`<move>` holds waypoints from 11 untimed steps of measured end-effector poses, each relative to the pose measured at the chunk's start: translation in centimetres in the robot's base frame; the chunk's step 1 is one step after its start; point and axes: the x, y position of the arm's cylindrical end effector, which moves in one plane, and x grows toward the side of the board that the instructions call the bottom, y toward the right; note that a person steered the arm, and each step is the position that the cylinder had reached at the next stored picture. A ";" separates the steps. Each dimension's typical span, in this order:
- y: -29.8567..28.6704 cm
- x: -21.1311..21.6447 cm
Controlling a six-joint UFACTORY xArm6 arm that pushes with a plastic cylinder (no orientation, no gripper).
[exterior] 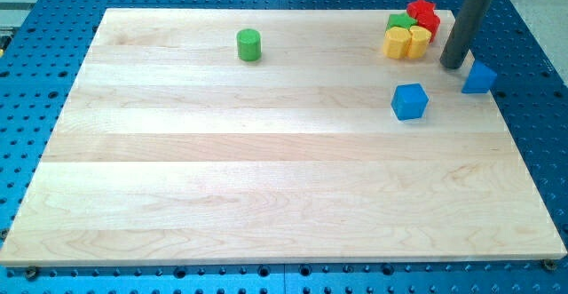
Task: Slide the triangle close to the cube
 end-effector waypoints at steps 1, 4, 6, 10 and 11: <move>5.7 -1.8; 0.5 5.0; -2.2 9.5; -3.0 14.7; -3.6 12.8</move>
